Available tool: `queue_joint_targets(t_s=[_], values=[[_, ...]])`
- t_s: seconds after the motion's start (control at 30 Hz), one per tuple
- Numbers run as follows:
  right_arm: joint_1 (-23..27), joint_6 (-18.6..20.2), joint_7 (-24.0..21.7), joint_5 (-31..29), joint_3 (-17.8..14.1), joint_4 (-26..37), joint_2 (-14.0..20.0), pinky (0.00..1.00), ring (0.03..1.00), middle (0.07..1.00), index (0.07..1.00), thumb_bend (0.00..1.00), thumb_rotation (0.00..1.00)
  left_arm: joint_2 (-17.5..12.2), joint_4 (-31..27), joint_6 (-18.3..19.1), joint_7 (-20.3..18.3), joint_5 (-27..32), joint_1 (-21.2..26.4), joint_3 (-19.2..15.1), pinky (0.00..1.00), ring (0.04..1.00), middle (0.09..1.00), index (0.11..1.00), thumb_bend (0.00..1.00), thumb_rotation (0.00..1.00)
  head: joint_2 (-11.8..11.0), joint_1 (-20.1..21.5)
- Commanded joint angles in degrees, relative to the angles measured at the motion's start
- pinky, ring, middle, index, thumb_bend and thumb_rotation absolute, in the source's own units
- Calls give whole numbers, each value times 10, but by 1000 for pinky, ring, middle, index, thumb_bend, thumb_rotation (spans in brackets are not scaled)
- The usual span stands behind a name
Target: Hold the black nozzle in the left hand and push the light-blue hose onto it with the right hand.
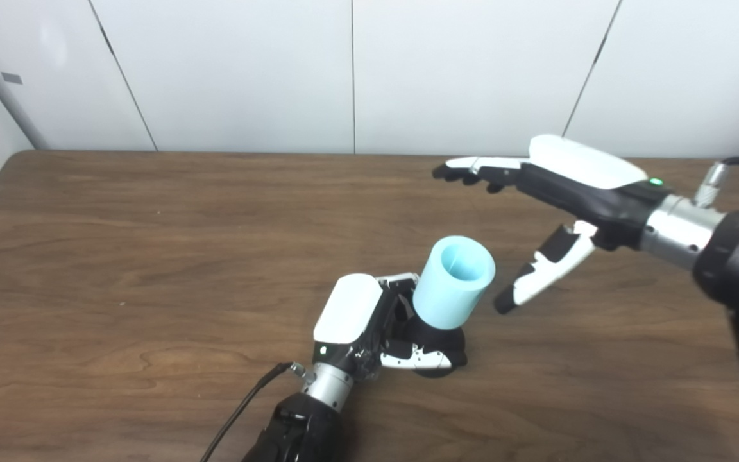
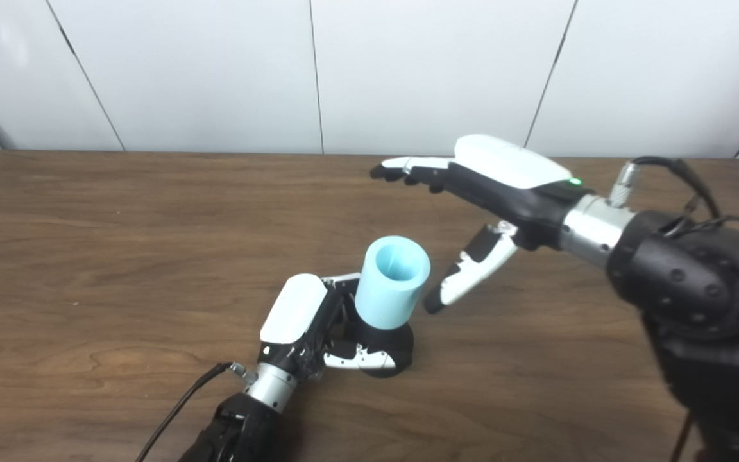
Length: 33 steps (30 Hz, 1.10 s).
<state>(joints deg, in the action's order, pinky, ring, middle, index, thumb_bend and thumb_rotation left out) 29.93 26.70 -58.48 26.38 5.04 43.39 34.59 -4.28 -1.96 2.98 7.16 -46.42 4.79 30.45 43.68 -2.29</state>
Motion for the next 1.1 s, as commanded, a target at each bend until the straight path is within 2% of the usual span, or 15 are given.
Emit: queue_joint_targets(t_s=[0.0,0.07,0.1,0.2,0.33,0.4,0.47,0.53,0.67,1.07], values=[[7,2,11,-22,-15,28,15,832,931,931,896,957,421,-13,41,37,-69,1,-46,20,296,394,461,525,468,0,0,-1],[-6,-1,21,-25,-15,40,21,850,947,937,898,920,480,-13,41,37,-68,1,-47,20,295,394,461,526,468,0,1,-2],[-16,-4,29,-22,-15,49,23,875,970,949,901,846,604,-13,40,38,-69,1,-48,20,311,410,472,535,470,0,1,-2],[-42,-16,46,-2,-10,77,25,973,997,992,934,737,769,-13,38,42,-73,0,-48,20,319,418,474,539,471,0,1,-1],[-67,-38,61,11,-5,100,25,999,1000,1000,982,707,907,-13,37,39,-72,1,-49,19,318,417,473,540,471,0,1,-2],[-87,-67,83,15,-6,105,17,1000,1000,1000,992,708,931,-13,36,41,-74,1,-50,18,316,416,474,540,470,0,2,-1],[-111,-119,121,21,-8,99,5,1000,1000,1000,979,684,907,-13,35,42,-75,2,-50,18,314,416,475,541,470,0,2,-1],[-133,-160,151,34,-7,92,-5,1000,1000,1000,970,685,934,-13,35,42,-74,2,-50,17,313,415,473,540,470,0,2,0],[-163,-206,175,60,-7,85,-17,1000,1000,1000,981,690,992,-13,34,45,-78,1,-50,17,317,419,472,538,470,0,2,-1],[-199,-215,165,76,-16,105,-24,1000,1000,1000,986,678,1000,-16,38,44,-79,0,-46,19,289,390,457,522,467,0,2,2]])
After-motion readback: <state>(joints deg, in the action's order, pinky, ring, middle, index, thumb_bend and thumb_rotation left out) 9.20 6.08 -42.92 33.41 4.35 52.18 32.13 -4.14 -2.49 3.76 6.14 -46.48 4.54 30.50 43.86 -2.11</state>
